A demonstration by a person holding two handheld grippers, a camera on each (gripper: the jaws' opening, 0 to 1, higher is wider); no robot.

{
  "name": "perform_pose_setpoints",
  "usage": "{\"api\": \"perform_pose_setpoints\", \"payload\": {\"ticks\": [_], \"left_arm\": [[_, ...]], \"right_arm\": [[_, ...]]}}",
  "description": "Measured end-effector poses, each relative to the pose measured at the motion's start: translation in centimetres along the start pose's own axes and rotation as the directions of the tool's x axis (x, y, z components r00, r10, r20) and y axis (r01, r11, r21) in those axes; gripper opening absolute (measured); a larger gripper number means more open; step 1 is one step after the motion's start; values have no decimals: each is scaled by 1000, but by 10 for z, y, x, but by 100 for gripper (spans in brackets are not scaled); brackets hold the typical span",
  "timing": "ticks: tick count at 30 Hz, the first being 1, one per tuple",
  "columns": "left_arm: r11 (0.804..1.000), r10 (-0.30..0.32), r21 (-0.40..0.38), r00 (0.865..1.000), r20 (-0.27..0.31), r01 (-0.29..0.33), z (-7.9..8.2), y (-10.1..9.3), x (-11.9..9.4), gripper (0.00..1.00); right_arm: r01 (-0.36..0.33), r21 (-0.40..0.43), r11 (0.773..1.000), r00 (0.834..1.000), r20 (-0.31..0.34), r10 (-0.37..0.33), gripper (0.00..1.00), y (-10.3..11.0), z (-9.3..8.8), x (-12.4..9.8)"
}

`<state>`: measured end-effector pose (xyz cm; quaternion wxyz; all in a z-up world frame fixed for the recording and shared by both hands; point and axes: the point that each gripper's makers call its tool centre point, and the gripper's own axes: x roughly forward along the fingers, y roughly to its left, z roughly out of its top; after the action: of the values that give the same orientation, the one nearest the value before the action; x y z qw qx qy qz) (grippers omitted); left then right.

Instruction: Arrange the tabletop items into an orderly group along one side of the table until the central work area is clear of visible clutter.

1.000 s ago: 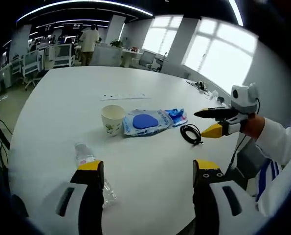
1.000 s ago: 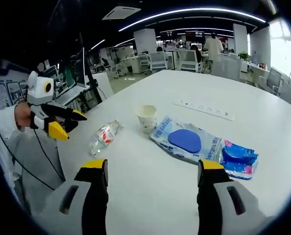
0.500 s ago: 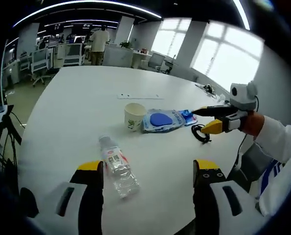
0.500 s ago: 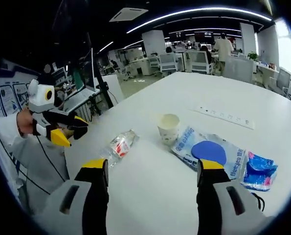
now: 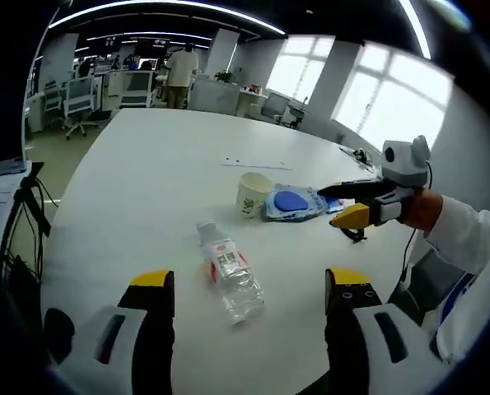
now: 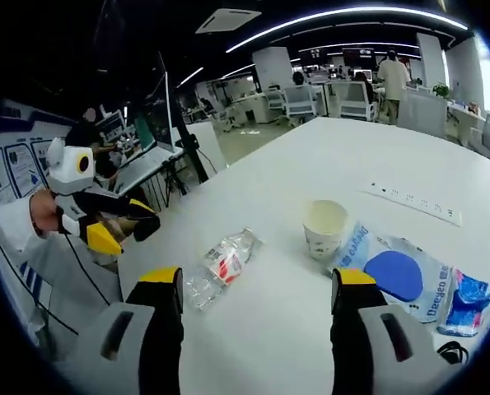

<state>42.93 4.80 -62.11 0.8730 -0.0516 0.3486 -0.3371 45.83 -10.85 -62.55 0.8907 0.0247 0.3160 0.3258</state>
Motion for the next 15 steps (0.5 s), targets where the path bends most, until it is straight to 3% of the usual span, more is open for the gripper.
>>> {"api": "perform_pose_setpoints", "payload": {"ticks": [15], "left_arm": [[999,11,-39,1000,7,-10,-5,30,0,76]], "right_arm": [[-55,12,998,997,-47,55,70,20,9,50]]}}
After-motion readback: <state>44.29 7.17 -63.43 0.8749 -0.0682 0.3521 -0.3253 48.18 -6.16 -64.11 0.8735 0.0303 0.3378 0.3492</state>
